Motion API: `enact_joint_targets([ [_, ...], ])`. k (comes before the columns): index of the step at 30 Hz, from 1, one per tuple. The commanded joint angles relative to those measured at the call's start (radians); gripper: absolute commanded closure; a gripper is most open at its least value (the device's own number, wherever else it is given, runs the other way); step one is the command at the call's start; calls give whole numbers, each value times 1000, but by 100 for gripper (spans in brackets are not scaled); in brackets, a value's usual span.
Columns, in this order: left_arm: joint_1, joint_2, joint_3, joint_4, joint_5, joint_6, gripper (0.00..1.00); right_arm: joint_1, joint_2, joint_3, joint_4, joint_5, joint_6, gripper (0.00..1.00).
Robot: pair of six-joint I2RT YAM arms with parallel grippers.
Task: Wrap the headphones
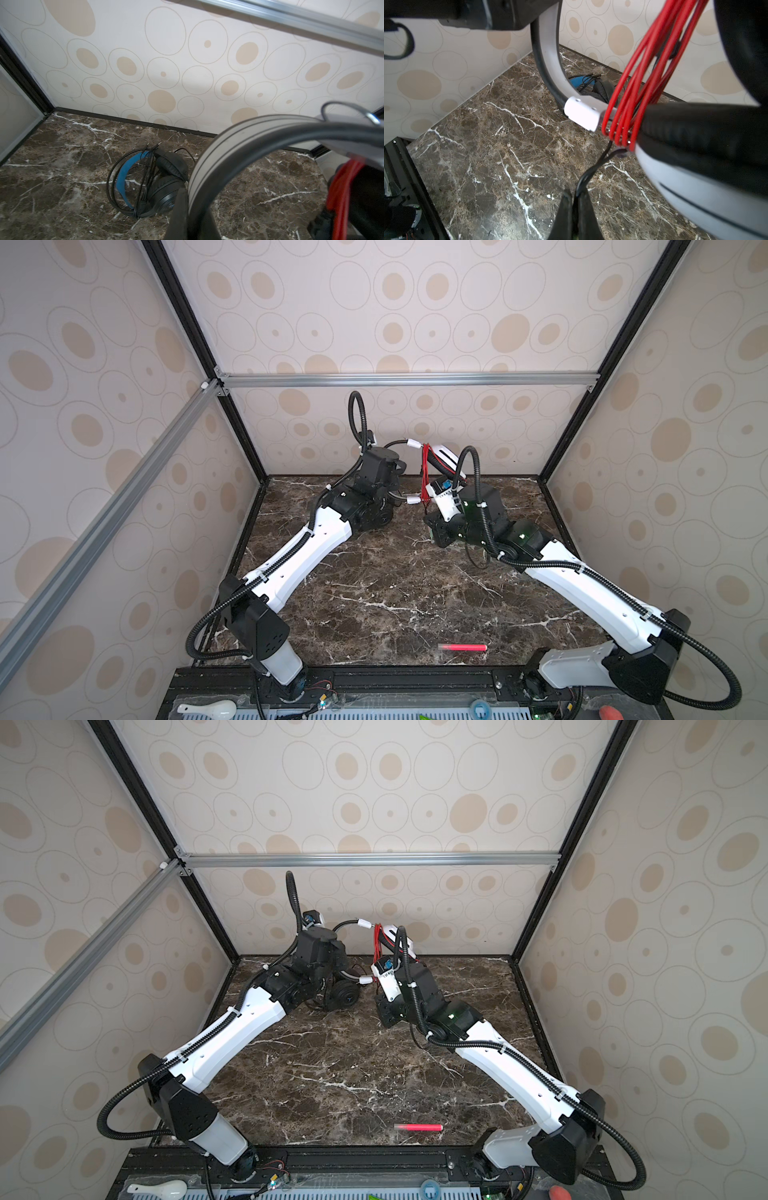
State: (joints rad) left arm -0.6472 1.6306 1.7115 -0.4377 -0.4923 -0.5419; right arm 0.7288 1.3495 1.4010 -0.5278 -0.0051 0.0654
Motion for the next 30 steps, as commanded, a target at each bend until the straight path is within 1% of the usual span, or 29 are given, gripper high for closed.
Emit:
enact_joint_targets([
  [1,-4,-34,31,17,-40,68,100,13,26,109,-155,-6,-86,100],
  [5,-3,-40,14,-15,-4,139,100,14,81,241,-271,11,-164,100],
  [10,-3,-47,-12,-54,52,212,100,21,139,351,-368,63,-279,100],
  [12,-6,-60,-37,-55,92,231,100,30,169,398,-412,77,-321,100],
  [14,-4,-88,-82,-26,134,252,100,51,199,437,-446,122,-374,100],
  [17,-6,-105,-115,-20,167,279,100,75,234,475,-479,170,-443,100],
  [20,-4,-116,-140,-16,200,309,100,92,255,493,-483,226,-504,100],
  [25,-6,-140,-182,13,265,341,100,95,281,522,-486,285,-578,100],
  [27,-4,-141,-184,16,282,354,100,101,272,504,-466,306,-635,100],
  [30,-4,-145,-184,34,334,379,100,102,234,437,-408,295,-716,100],
])
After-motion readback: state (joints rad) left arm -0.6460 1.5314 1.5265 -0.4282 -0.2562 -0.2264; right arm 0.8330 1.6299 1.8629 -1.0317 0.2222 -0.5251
